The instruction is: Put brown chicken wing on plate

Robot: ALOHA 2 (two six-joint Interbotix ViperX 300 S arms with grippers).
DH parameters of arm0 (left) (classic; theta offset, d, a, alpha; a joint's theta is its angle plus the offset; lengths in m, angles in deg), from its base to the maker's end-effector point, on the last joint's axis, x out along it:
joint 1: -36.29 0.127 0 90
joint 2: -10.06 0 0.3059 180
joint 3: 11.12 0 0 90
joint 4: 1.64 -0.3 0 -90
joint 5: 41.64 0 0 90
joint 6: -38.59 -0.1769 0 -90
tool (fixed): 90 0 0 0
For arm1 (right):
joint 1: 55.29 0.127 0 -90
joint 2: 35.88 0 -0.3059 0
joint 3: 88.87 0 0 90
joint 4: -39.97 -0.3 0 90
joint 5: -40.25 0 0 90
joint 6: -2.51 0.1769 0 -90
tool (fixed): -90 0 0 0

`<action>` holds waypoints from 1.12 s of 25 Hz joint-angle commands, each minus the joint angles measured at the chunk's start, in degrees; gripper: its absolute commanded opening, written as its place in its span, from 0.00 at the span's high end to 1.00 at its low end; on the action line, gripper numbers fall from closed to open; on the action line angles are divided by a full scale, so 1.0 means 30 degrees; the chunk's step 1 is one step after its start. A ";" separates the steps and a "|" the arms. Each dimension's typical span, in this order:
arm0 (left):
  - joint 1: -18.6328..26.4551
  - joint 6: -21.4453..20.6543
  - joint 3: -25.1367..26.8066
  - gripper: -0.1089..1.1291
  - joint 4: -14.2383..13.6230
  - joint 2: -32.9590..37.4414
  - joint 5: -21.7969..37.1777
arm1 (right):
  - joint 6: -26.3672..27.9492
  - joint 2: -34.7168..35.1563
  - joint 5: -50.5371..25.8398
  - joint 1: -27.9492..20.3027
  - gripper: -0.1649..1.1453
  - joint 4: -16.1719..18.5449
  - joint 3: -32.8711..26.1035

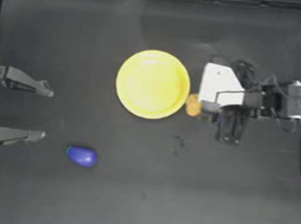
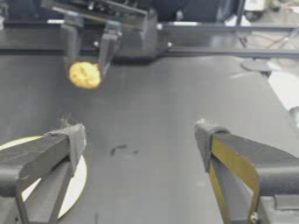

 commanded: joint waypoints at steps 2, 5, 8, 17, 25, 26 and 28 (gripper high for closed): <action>0.0000 0.0000 -0.0322 0.08 0.0029 -0.0234 -0.0059 | -0.1582 0.1201 -0.0176 -0.0674 0.60 -0.0176 -0.2109; 0.0000 0.0000 -0.0322 0.08 0.0029 -0.0264 -0.0059 | -0.3018 0.2402 -0.0557 -0.1172 0.60 -0.0908 -0.3340; 0.0029 0.0000 -0.0322 0.08 0.0029 -0.0322 -0.0059 | -0.4980 0.3721 -0.1025 -0.1846 0.60 -0.2227 -0.4658; 0.0000 0.0029 -0.0146 0.08 0.0029 -0.0410 -0.0059 | -0.9434 0.6445 -0.1113 -0.3867 0.60 -0.5625 -0.7061; 0.0000 0.0029 -0.0146 0.08 0.0029 -0.0410 -0.0059 | -1.0605 0.8906 -0.1553 -0.4336 0.60 -0.6035 -0.8936; 0.0000 0.0029 -0.0117 0.08 0.0029 -0.0410 -0.0059 | -1.0693 0.9170 -0.1670 -0.4336 0.60 -0.6006 -0.9141; 0.0000 0.0029 -0.0088 0.08 0.0029 -0.0439 -0.0059 | -1.0869 0.9609 -0.1758 -0.4365 0.60 -0.6035 -0.9463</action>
